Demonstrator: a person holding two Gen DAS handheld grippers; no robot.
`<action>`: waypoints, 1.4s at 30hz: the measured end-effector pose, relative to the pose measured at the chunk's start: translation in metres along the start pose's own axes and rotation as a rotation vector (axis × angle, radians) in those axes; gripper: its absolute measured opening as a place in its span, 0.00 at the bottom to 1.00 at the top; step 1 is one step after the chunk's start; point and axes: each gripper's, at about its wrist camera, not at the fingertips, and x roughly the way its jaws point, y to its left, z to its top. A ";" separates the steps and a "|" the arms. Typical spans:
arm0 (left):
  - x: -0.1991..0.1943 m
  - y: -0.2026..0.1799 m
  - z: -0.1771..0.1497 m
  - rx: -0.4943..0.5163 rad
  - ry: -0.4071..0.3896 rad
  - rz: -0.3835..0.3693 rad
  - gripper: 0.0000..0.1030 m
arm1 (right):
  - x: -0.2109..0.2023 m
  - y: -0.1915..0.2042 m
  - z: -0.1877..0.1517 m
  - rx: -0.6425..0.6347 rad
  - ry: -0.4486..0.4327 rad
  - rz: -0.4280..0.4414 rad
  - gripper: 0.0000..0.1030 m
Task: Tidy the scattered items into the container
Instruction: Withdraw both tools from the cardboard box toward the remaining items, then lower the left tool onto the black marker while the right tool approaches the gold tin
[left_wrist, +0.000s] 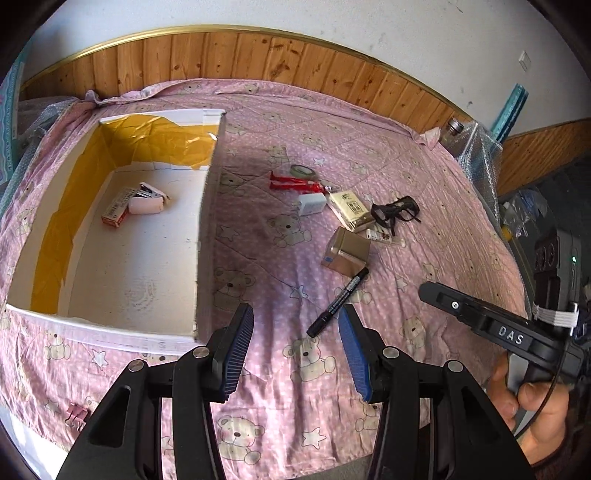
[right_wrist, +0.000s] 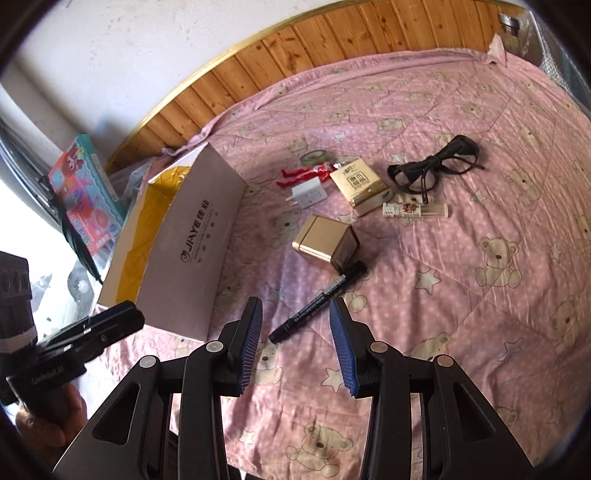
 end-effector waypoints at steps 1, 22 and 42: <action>0.006 -0.003 0.000 0.014 0.013 -0.005 0.48 | 0.005 -0.003 0.002 0.009 0.006 -0.012 0.40; 0.102 -0.033 -0.024 0.063 0.111 -0.028 0.48 | 0.108 0.017 0.047 -0.329 0.110 -0.192 0.44; 0.151 -0.022 -0.019 -0.037 0.151 -0.053 0.48 | 0.115 0.019 0.045 -0.573 0.088 -0.109 0.57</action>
